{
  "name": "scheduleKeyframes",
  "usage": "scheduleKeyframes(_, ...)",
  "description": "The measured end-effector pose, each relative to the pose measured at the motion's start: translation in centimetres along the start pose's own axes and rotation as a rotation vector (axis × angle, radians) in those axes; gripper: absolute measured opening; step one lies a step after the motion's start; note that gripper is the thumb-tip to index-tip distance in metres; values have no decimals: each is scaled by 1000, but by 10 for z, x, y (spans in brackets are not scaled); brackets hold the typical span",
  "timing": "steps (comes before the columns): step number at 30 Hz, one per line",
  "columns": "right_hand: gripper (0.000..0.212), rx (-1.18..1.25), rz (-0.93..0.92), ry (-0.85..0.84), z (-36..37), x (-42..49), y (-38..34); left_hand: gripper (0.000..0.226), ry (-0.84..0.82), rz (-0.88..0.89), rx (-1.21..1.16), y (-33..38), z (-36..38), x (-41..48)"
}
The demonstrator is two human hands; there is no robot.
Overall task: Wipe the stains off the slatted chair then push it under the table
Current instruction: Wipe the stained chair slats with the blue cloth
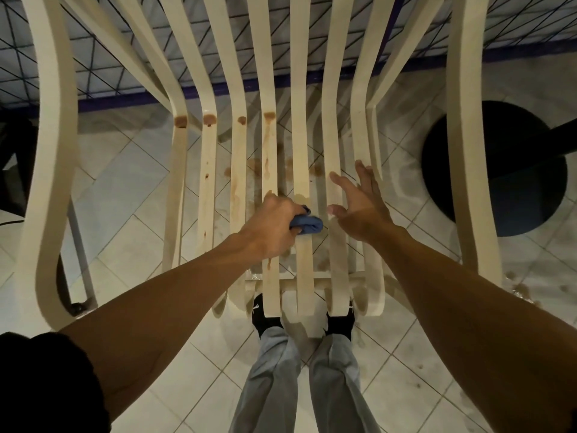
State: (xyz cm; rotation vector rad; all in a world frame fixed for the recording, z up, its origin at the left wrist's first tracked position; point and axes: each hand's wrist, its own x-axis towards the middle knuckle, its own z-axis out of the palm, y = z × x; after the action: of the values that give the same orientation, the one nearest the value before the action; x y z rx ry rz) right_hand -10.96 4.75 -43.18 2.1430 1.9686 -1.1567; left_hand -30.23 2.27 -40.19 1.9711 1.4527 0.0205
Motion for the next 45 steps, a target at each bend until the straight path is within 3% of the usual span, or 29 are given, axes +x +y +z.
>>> scheduleKeyframes(5,67,16,0,-4,0,-1,1,17,-76,27,0,2,1,-11)
scheduleKeyframes(12,68,-5,-2,15,1,0,0,16,72,-40,-60,1,4,-6)
scheduleKeyframes(18,68,-11,-7,6,1,0,0,21,-43,-21,-59,6,12,-27)
scheduleKeyframes(25,67,-17,-19,-3,-2,-1,-2,17,66,-62,-55,6,8,-14)
scheduleKeyframes(32,67,-34,-31,-15,-2,-1,1,13,-66,-34,-38,12,19,-41)
scheduleKeyframes(37,67,-66,-35,4,0,-1,0,18,5,-79,-81,14,14,-30)
scheduleKeyframes(41,67,-77,-34,7,1,0,0,17,36,-93,5,16,22,-31)
scheduleKeyframes(45,67,-81,-40,-4,-1,-1,1,21,-58,-6,97,28,30,-48)
